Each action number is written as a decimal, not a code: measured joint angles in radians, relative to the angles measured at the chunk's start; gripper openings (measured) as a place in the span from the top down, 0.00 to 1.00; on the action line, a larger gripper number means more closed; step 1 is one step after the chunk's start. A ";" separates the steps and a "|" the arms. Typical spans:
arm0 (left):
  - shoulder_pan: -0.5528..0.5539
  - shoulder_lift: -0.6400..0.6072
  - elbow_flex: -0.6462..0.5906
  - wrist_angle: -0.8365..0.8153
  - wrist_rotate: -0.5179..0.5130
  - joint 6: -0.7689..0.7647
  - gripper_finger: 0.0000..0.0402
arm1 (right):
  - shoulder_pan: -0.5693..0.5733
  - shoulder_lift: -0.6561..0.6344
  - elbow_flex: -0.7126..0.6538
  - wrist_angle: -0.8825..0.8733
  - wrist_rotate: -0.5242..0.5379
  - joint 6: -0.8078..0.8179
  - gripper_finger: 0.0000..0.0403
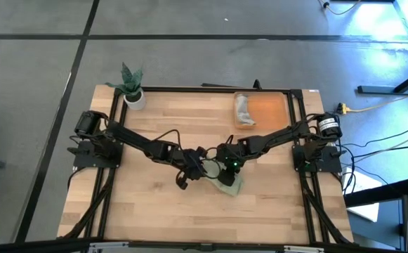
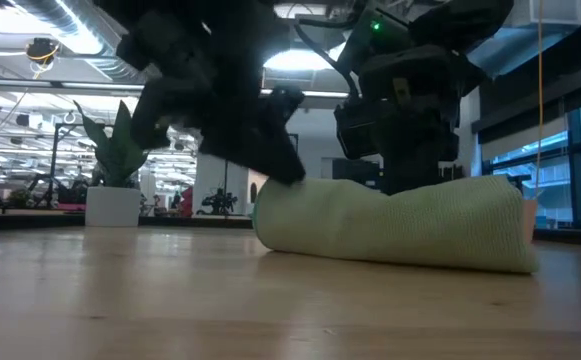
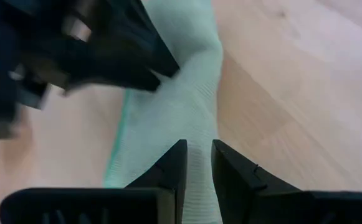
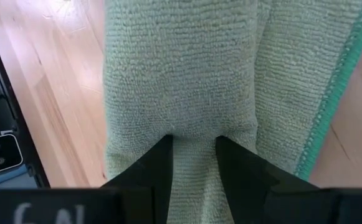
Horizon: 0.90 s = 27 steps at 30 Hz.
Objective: Roll microfiber towels into tight, uniform cylinder then place into a basket
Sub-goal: Roll the green microfiber towel
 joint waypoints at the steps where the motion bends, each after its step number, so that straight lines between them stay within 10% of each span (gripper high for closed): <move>1: 0.000 0.011 0.000 -0.001 0.007 0.000 0.84 | 0.000 0.000 0.000 0.000 0.000 0.000 0.69; 15: -0.020 0.053 0.000 0.033 -0.205 -0.019 0.84 | 0.000 0.000 0.000 -0.001 0.005 0.005 0.69; 27: -0.018 0.053 0.000 0.017 -0.107 -0.026 0.84 | -0.003 0.000 0.000 -0.001 -0.006 0.006 0.69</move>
